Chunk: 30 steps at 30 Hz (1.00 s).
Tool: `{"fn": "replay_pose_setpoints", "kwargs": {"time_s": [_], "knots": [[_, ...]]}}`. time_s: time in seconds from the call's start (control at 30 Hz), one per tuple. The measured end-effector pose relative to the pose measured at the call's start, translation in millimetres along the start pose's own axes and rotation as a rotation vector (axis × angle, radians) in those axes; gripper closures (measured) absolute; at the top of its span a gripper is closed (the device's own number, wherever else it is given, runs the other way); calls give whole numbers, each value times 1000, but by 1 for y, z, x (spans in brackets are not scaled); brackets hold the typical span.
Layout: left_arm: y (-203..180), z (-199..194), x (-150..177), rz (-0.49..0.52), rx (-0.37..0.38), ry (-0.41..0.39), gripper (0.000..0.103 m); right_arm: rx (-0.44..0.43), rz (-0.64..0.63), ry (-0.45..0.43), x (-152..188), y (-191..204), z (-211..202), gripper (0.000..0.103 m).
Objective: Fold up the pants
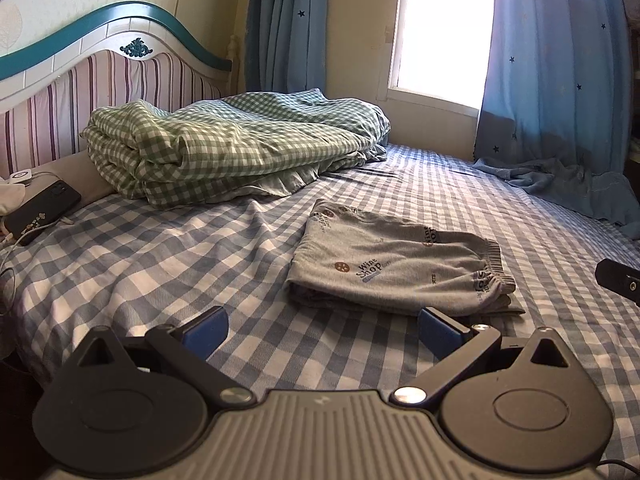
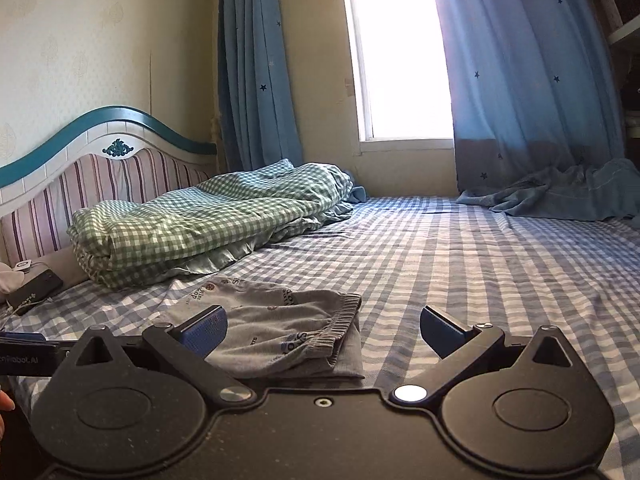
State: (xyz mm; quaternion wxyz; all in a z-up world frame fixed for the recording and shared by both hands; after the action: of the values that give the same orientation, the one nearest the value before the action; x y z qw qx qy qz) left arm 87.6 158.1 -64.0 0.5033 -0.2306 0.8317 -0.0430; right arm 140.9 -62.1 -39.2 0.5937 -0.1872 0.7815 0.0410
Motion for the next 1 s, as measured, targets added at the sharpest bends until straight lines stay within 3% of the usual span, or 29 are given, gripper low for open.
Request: {"fn": "replay_pose_setpoints", "kwargs": {"time_s": [0.53, 1.0], "knots": [[0, -14, 37, 123, 19, -43, 0, 59, -69, 43, 56, 28, -36, 1], [16, -8, 48, 130, 6, -17, 0, 63, -69, 79, 71, 29, -33, 1]]}}
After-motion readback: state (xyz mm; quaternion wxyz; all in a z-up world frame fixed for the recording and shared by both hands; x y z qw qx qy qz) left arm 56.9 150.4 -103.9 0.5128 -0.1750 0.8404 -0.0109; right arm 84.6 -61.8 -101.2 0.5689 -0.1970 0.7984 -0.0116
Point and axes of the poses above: each gripper's, at about its wrist camera, not at the fingertips, and z roughly the way its jaws point, y to its left, x to its underside, the point moved 10 cm from there along z, roughly the way its jaws point, and after that the axes turned 15 degrees about -z, right-handed, at the moved point
